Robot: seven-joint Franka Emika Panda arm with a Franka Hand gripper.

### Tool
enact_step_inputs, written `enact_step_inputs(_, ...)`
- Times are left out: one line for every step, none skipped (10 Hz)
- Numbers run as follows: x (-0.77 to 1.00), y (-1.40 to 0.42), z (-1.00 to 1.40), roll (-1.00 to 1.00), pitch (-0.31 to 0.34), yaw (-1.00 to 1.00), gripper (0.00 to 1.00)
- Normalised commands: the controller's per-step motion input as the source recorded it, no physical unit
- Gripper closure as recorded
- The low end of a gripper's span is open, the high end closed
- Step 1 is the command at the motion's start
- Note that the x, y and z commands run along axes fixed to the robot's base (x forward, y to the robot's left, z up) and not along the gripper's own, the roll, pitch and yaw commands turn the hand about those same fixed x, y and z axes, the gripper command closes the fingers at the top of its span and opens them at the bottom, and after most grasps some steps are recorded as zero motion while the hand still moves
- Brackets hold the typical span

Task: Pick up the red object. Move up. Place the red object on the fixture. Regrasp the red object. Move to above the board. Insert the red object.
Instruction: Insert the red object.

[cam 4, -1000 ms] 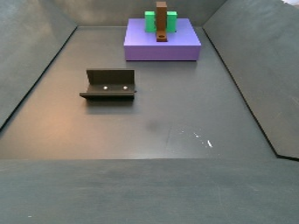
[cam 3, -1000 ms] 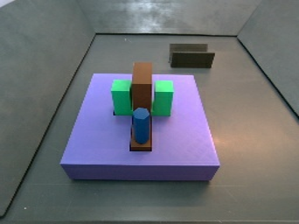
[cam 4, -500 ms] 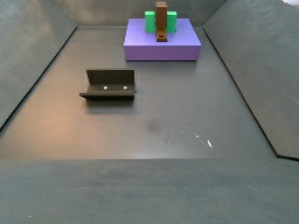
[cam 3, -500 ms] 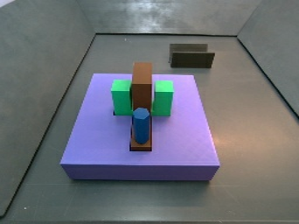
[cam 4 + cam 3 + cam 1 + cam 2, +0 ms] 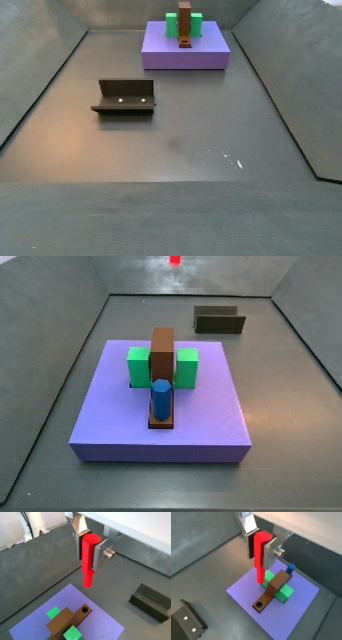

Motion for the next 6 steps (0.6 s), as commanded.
enact_step_inputs(-0.06,0.0,-0.74,-0.18,-0.13,-0.33,1.0)
enact_step_inputs(0.0,0.0,-0.67,-0.22,-0.147,-0.25,1.0)
enact_step_inputs(0.07,0.0,-0.51,-0.29,-0.18,-0.13,1.0)
enact_step_inputs(0.15,0.0,-0.47,-0.29,-0.199,-0.13,1.0)
enact_step_inputs(0.26,0.0,-0.58,-0.17,-0.18,-0.16,1.0)
enact_step_inputs(0.09,0.03,-0.58,0.21,-0.1,-0.29,1.0)
